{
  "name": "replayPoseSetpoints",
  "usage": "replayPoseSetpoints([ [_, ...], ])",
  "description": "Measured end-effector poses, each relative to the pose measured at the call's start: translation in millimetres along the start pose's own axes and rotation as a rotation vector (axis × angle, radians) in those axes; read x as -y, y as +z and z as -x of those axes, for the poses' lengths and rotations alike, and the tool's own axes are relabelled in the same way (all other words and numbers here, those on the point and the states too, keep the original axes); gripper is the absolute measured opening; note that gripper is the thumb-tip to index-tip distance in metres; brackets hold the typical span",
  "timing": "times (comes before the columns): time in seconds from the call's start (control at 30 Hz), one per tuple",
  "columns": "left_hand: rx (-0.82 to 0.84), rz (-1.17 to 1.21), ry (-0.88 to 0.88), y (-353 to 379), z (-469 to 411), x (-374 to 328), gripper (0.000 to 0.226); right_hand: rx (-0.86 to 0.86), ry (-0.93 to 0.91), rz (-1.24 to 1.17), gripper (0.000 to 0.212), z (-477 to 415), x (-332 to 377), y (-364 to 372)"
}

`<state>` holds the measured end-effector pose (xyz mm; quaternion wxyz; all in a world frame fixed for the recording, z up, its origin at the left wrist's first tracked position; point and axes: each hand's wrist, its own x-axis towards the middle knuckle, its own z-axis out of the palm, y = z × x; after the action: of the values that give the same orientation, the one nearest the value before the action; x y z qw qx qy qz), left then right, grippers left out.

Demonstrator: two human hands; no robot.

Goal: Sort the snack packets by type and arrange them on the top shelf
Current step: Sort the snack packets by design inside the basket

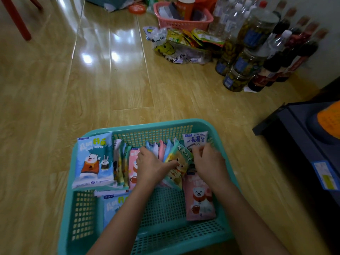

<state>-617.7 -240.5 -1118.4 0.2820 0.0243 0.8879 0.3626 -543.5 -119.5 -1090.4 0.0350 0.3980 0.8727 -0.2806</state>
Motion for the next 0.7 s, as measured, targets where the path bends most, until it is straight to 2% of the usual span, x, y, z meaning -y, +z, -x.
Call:
replayPoseSetpoints([
  [0.07,0.000,0.002,-0.003,-0.1,-0.3,0.6,0.107,0.271,0.106,-0.087,0.060,5.4,-2.2,10.2],
  [0.13,0.001,-0.002,-0.006,0.3,-0.6,0.6,0.105,0.376,0.155,-0.091,0.064,7.5,-5.4,24.4],
  [0.23,0.014,0.004,-0.021,-0.6,-2.3,0.1,0.103,0.438,0.231,-0.251,0.060,5.3,-0.4,36.3],
  [0.33,0.046,0.022,-0.047,-2.0,-5.1,1.1,0.101,0.438,0.328,-0.583,0.060,5.9,8.9,42.1],
  [0.43,0.063,0.050,-0.054,-3.5,-7.3,2.4,0.101,0.397,0.444,-0.732,0.093,7.7,6.0,52.9],
  [0.47,0.068,0.064,-0.058,-4.4,-7.9,2.4,0.100,0.421,0.454,-0.799,0.098,7.7,3.6,55.4],
  [0.5,0.072,0.082,-0.064,-5.7,-8.5,2.1,0.099,0.455,0.457,-0.879,0.090,6.8,3.0,56.8],
  [0.57,0.086,0.122,-0.086,-8.0,-9.4,1.8,0.098,0.523,0.430,-1.028,0.055,6.8,7.6,52.8],
  [0.6,0.089,0.137,-0.089,-8.8,-9.3,2.2,0.098,0.554,0.410,-1.075,0.044,5.4,7.8,51.4],
  [0.7,0.092,0.167,-0.087,-8.9,-7.3,4.1,0.097,0.622,0.346,-1.134,0.037,2.2,7.0,47.7],
])
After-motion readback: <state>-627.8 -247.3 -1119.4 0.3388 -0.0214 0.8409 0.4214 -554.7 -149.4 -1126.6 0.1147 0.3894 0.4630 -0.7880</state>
